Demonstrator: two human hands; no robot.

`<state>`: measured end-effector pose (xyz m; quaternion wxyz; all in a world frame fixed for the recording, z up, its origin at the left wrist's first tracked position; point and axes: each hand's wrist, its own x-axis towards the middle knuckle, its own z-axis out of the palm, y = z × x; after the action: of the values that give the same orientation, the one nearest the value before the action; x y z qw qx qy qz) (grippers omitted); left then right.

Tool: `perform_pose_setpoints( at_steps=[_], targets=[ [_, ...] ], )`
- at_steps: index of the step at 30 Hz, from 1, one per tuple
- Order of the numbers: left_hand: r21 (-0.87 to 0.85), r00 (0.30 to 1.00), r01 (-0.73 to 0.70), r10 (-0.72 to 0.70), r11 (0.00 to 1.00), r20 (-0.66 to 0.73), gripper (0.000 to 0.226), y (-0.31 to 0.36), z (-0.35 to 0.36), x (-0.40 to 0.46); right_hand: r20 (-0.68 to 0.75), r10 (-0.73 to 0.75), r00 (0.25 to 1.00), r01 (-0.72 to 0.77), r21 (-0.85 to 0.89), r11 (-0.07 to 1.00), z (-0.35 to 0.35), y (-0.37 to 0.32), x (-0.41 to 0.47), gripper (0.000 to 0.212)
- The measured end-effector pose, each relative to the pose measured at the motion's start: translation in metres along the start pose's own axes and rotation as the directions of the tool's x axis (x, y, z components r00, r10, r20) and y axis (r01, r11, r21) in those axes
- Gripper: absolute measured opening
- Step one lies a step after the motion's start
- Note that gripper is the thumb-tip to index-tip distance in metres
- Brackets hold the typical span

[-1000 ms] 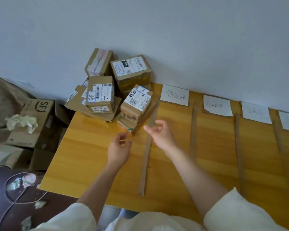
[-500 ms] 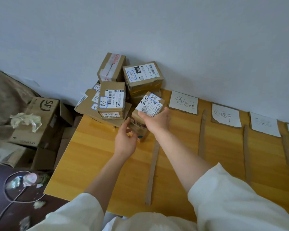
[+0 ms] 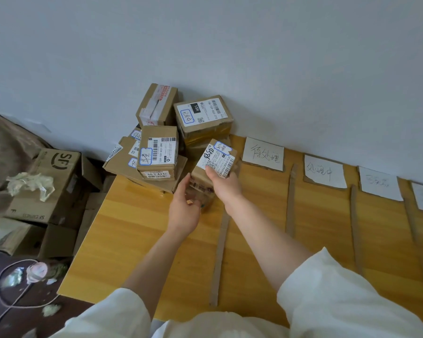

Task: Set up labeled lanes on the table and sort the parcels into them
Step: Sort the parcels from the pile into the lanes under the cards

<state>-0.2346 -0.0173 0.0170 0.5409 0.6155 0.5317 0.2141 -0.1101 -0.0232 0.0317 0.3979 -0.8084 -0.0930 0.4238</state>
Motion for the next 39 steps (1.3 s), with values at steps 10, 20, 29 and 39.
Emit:
perform_pose_setpoints(
  at_steps=[10,20,29,39],
  targets=[
    [-0.074,0.998,-0.056,0.058,0.996,0.024,0.059,0.004,0.004,-0.012,0.067,-0.149,0.987,0.13,0.226,0.965,-0.026,0.004,-0.02,0.066],
    [-0.052,0.994,-0.087,0.09,0.995,0.061,0.053,0.004,0.002,-0.019,0.102,-0.171,0.98,0.136,0.281,0.95,-0.059,0.029,-0.03,0.072],
    [-0.039,0.992,-0.073,0.077,0.997,0.1,0.052,0.007,0.013,-0.024,0.063,-0.203,0.977,0.173,0.324,0.93,-0.082,0.043,-0.045,0.067],
    [0.149,0.97,-0.062,0.024,0.987,0.241,0.024,-0.002,0.046,-0.032,-0.045,-0.118,0.992,0.126,0.41,0.903,-0.124,0.07,-0.066,0.052]
  ],
)
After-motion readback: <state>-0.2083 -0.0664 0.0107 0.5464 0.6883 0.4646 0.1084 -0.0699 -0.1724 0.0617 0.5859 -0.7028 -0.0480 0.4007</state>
